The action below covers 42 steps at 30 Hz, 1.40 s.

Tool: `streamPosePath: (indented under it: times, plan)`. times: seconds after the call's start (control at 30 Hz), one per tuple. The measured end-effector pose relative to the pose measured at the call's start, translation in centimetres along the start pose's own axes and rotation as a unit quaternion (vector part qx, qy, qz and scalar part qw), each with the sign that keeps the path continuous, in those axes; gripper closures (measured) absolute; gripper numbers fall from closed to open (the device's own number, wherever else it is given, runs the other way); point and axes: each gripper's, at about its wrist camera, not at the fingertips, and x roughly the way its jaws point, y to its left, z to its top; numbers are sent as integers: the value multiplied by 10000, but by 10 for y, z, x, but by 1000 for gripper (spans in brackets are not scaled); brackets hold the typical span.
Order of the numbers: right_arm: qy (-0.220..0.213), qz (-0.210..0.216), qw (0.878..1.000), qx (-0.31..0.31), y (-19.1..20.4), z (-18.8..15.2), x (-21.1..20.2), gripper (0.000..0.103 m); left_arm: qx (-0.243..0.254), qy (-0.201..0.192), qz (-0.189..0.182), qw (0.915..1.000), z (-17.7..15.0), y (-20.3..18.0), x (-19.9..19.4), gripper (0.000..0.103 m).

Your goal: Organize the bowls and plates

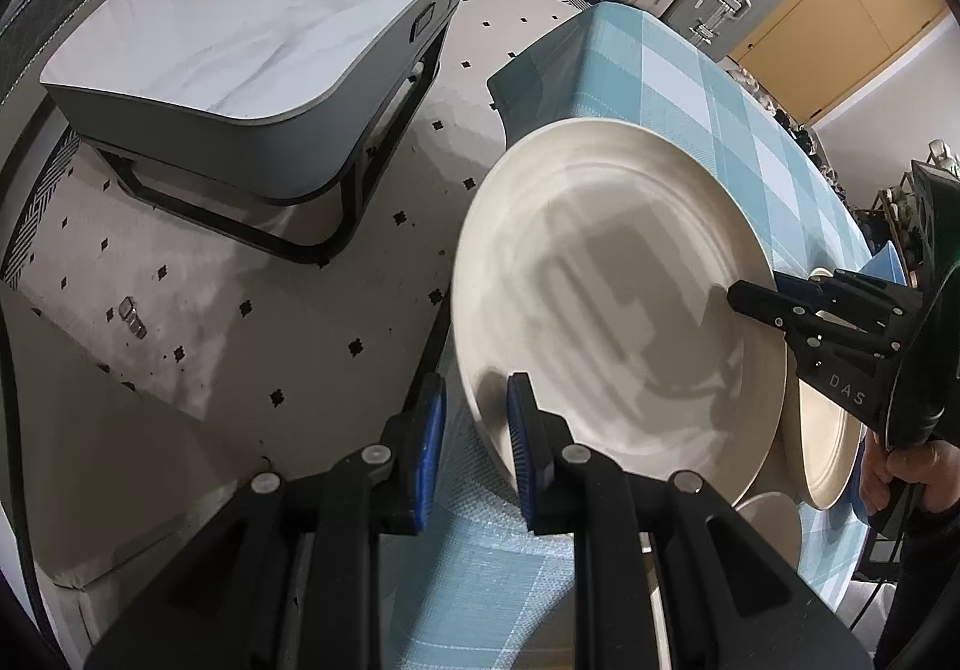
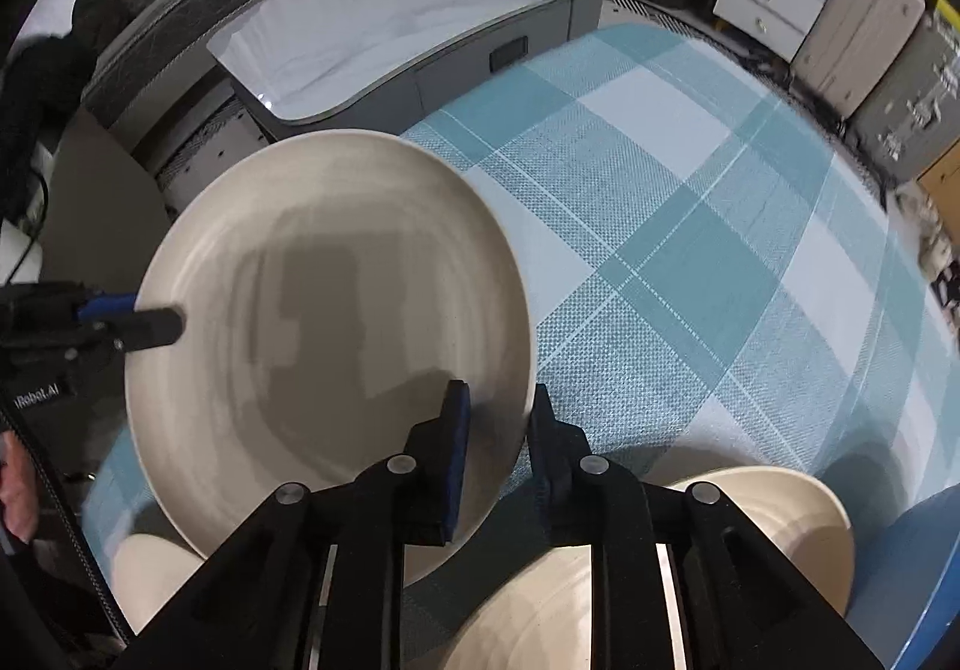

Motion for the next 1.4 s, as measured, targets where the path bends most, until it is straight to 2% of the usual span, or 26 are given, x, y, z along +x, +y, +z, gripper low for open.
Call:
streamPosePath:
  times: [0.17, 0.27, 0.47, 0.83, 1.07, 1.4]
  plan:
    - [-10, 56, 9998, 190, -3, 0, -1, 87, 55, 19, -100, 9999, 0, -4, -3, 84]
    - [-11, 83, 9995, 305, -5, -1, -3, 90, 82, -6, -4, 10000, 2, -7, -6, 84]
    - [-70, 245, 9980, 579, -14, 1, -10, 91, 73, -18, -36, 10000, 4, -9, -13, 84]
    - [-148, 273, 9961, 823, -30, -2, -34, 93, 147, 52, -162, 9997, 5, -20, -28, 84]
    - [-184, 251, 9961, 822, -25, -10, -54, 93, 211, 79, -257, 9994, -4, -26, -44, 84]
    - [-245, 201, 9962, 814, -10, -41, -81, 93, 357, 52, -191, 9992, -41, -38, -68, 84]
